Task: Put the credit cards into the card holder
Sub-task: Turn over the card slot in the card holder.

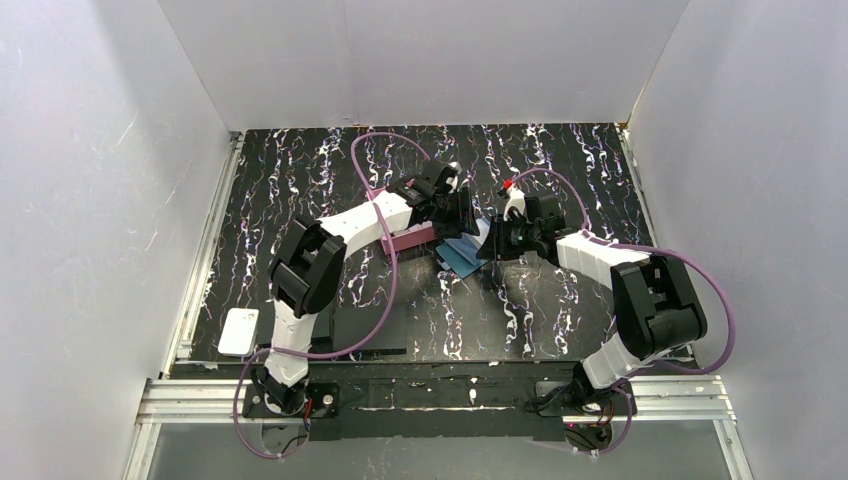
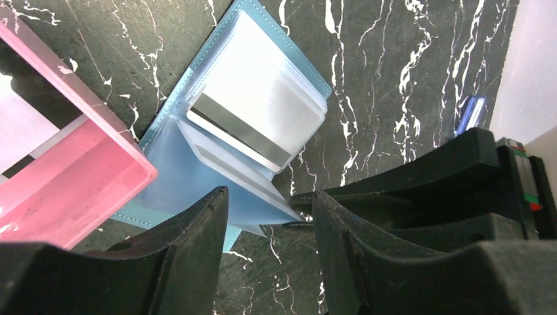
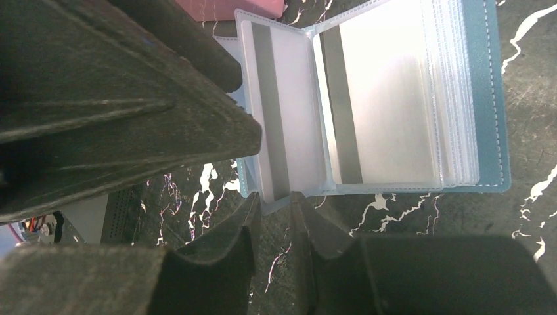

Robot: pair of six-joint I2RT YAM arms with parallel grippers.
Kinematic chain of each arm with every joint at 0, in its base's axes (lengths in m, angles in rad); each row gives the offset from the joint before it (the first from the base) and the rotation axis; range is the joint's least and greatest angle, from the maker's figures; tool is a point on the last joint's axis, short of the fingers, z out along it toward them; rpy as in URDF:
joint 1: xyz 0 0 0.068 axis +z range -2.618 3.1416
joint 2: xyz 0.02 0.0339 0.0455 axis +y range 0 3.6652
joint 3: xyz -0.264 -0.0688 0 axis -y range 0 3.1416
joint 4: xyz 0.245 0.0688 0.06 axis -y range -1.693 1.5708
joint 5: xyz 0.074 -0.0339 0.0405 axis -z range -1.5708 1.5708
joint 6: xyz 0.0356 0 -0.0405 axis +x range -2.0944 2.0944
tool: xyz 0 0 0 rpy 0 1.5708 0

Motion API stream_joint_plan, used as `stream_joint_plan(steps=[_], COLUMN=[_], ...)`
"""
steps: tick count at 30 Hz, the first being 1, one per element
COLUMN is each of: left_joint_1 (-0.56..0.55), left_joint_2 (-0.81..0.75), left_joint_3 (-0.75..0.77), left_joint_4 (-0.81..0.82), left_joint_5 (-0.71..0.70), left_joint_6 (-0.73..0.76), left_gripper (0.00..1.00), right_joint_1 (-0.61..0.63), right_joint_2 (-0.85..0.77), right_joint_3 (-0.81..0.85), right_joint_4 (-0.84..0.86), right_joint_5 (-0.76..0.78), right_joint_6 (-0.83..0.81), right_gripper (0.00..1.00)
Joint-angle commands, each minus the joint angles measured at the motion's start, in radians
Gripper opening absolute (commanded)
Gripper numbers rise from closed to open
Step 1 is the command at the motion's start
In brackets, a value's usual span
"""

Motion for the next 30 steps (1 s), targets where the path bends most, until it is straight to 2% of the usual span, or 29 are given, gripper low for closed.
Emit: stream_joint_plan(steps=[1,3,9,11,18,24,30], left_joint_1=[0.004,0.004,0.002,0.003,0.002,0.003,0.029], left_joint_2=[0.024,0.047,0.121,0.151,0.259,0.328,0.284], left_joint_3=[0.050,0.072,0.150,0.183,0.258,0.384,0.468], left_joint_4=[-0.004,0.005,0.067,0.083,0.130,0.008,-0.081], left_joint_5=[0.011,0.021,0.076,0.091,0.144,0.187,0.280], left_joint_6=[-0.005,-0.003,-0.023,-0.039,-0.102,-0.062,-0.054], left_gripper=[0.48,0.48,0.48,0.48,0.48,0.48,0.49], right_joint_1=[-0.005,-0.005,-0.005,-0.007,-0.013,-0.014,-0.015], right_joint_2=[0.010,-0.007,-0.169,-0.209,-0.309,-0.315,-0.335], right_joint_3=[0.038,0.040,0.068,0.083,0.086,0.125,0.152], right_joint_4=[0.017,-0.017,-0.225,-0.294,-0.366,-0.376,-0.400], right_joint_5=[-0.002,0.028,0.253,0.306,0.347,0.289,0.267], right_joint_6=[-0.001,-0.002,-0.047,-0.073,-0.067,-0.040,-0.024], right_gripper=[0.31,0.37,0.57,0.60,0.64,0.64,0.64])
